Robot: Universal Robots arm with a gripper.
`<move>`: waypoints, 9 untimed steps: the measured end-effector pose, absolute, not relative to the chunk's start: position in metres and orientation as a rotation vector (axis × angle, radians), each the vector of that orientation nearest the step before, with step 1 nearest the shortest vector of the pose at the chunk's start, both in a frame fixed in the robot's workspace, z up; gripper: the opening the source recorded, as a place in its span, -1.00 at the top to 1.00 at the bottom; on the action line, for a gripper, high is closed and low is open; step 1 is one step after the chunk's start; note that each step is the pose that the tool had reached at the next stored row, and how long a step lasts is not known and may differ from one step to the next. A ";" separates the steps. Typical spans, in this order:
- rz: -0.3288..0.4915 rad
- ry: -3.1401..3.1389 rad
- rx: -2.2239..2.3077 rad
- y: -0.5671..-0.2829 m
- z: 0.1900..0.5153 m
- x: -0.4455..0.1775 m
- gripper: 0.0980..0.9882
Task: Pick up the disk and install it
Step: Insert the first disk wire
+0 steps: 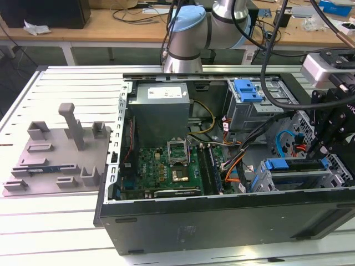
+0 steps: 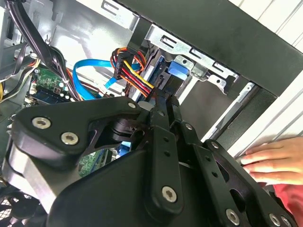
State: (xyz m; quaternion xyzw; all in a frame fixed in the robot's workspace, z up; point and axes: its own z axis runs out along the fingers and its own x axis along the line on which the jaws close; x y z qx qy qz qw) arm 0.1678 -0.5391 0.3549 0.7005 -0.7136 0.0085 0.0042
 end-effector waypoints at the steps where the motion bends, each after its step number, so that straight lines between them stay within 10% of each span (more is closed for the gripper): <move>1: 0.027 -2.236 2.195 -0.539 0.355 0.168 0.84; 9: 0.027 -2.236 2.195 -0.531 0.355 0.167 0.84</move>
